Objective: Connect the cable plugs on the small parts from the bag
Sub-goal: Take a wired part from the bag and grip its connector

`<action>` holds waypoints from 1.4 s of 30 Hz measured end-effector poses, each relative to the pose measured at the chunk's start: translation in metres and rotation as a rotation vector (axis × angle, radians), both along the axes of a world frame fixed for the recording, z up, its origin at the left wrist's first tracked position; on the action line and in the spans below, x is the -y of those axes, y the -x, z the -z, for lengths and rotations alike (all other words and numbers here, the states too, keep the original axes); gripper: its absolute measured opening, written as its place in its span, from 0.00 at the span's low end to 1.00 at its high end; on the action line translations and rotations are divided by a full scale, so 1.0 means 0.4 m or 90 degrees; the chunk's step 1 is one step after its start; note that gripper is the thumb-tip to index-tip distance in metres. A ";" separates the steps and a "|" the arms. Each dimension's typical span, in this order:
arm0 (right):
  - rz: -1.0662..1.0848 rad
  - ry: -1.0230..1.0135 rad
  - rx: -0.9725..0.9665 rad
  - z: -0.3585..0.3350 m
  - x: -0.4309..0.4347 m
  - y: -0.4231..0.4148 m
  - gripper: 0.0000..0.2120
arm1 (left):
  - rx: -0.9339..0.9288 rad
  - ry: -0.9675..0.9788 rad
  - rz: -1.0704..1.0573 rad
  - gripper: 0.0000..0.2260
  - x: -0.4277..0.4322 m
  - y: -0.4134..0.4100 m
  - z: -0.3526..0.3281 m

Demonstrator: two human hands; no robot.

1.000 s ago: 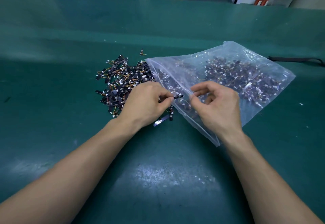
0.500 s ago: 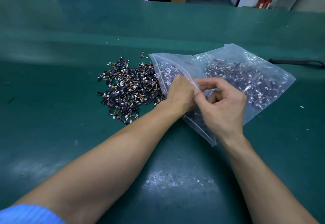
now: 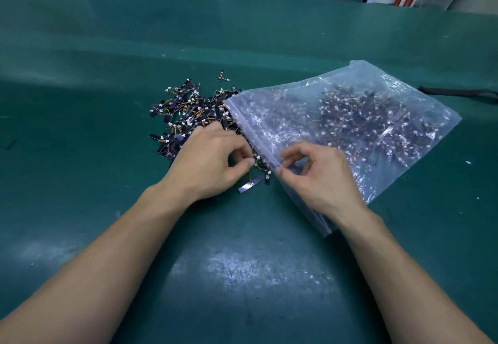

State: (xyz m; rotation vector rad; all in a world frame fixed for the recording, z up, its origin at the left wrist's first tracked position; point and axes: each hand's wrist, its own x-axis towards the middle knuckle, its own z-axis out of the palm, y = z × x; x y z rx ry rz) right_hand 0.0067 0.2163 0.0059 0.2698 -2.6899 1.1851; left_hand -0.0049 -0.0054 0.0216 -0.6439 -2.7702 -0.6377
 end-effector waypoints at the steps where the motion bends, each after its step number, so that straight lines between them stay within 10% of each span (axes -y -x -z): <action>1: -0.007 -0.020 0.023 0.003 0.003 0.000 0.08 | 0.013 0.015 0.013 0.09 0.005 -0.004 -0.001; 15: -0.002 0.022 -0.003 0.000 0.005 -0.006 0.04 | 0.025 0.098 0.085 0.05 0.012 -0.012 -0.014; 23: -0.108 0.061 -0.093 -0.021 0.020 -0.021 0.05 | -0.114 -0.043 0.137 0.04 0.006 -0.023 -0.036; 36: -0.060 0.272 0.012 -0.030 0.029 -0.020 0.10 | 0.045 -0.311 0.093 0.13 -0.013 -0.022 0.002; 42: -0.051 0.292 0.008 -0.039 0.037 -0.023 0.12 | 0.095 -0.400 0.068 0.03 -0.030 -0.024 0.014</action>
